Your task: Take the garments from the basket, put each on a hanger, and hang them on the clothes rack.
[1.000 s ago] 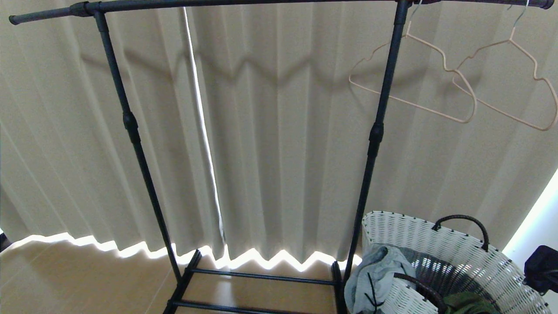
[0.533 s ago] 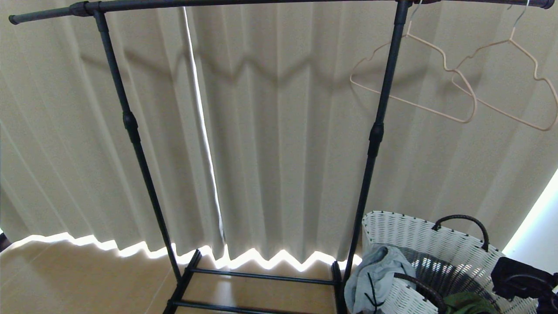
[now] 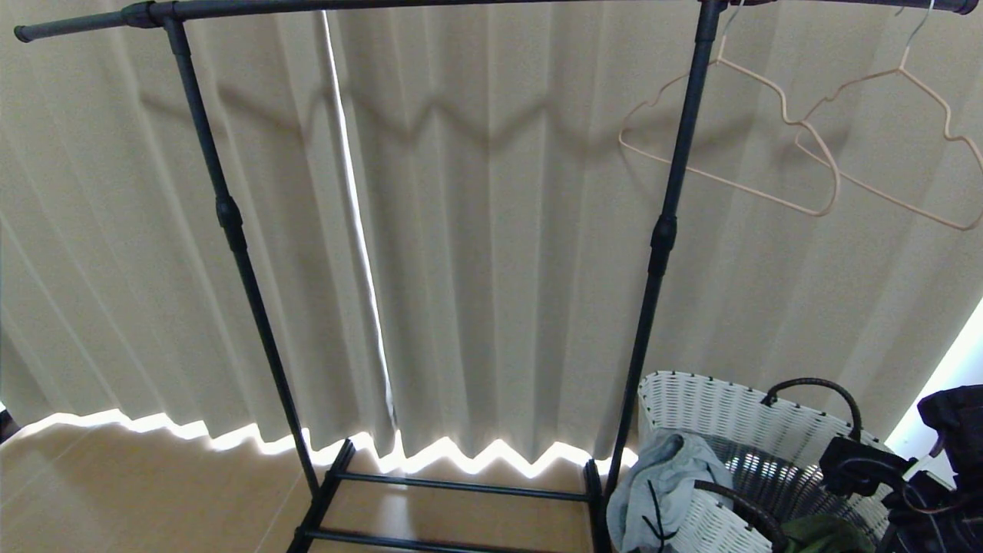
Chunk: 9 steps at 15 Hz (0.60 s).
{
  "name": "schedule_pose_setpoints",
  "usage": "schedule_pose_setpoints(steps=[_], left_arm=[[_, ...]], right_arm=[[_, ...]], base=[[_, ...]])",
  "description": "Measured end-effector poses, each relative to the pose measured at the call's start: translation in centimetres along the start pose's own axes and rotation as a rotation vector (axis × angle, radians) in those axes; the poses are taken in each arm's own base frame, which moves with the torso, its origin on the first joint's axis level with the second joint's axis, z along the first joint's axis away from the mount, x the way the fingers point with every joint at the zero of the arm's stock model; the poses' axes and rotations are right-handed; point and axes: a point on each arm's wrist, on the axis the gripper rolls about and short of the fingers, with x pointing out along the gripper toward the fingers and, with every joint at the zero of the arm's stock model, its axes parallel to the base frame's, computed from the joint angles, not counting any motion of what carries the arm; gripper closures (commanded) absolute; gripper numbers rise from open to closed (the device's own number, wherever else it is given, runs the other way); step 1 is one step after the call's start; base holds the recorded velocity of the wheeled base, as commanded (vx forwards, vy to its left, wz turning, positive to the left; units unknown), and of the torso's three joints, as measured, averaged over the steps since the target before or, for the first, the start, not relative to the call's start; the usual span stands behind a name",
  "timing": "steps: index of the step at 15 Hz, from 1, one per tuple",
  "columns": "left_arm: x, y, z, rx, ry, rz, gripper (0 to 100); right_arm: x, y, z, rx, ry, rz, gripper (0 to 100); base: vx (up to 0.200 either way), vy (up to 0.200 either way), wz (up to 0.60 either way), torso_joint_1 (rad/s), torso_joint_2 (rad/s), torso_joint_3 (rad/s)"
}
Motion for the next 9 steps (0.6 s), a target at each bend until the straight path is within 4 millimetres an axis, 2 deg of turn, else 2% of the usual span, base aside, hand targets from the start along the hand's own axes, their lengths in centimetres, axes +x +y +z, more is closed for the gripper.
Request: schedule_pose_setpoints(steps=[4, 9], left_arm=[[0.0, 0.0, 0.0, 0.001, 0.0, 0.0, 0], [0.0, 0.0, 0.0, 0.001, 0.0, 0.0, 0]], right_arm=[[2.2, -1.2, -0.1, 0.018, 0.017, -0.005, 0], [3.1, -1.4, -0.2, 0.035, -0.016, 0.017, 0]], base=[[0.0, 0.0, 0.0, 0.0, 0.0, 0.0], [0.0, 0.0, 0.0, 0.0, 0.0, 0.0]])
